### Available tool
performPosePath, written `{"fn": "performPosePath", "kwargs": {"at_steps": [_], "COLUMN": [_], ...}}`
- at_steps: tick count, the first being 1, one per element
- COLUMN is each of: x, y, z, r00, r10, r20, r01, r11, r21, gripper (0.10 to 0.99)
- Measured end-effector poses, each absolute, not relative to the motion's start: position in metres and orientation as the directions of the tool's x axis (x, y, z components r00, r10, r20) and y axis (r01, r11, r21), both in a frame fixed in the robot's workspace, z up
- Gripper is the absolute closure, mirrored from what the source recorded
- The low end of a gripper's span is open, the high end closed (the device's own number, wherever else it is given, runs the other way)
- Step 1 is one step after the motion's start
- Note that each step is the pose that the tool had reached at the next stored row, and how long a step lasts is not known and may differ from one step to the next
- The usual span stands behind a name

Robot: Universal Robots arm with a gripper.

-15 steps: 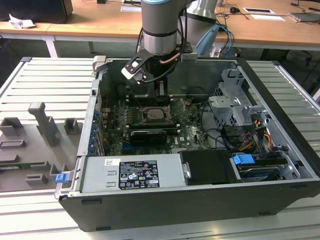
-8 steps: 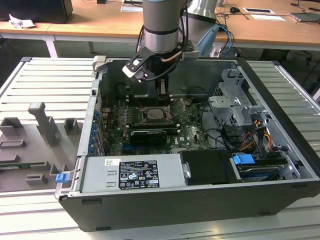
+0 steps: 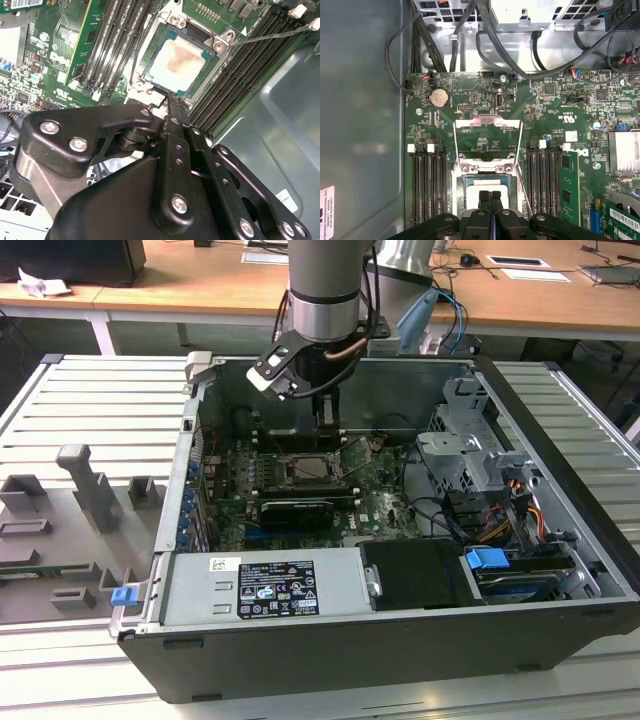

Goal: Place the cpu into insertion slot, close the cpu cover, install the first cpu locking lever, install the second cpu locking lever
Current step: 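Close the cpu cover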

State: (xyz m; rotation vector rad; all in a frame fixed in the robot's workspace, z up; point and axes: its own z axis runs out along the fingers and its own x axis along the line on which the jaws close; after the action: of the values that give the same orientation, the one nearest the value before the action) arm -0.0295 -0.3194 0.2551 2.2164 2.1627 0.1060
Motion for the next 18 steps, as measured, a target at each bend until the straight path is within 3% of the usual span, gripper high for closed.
{"fn": "performPosePath", "kwargs": {"at_steps": [18], "x": [-0.024], "y": [-0.319], "z": [0.267], "r00": [0.024], "r10": [1.0], "r20": [0.019], "r01": [0.997], "r11": [-0.025], "r21": [0.078], "gripper": [0.98]}}
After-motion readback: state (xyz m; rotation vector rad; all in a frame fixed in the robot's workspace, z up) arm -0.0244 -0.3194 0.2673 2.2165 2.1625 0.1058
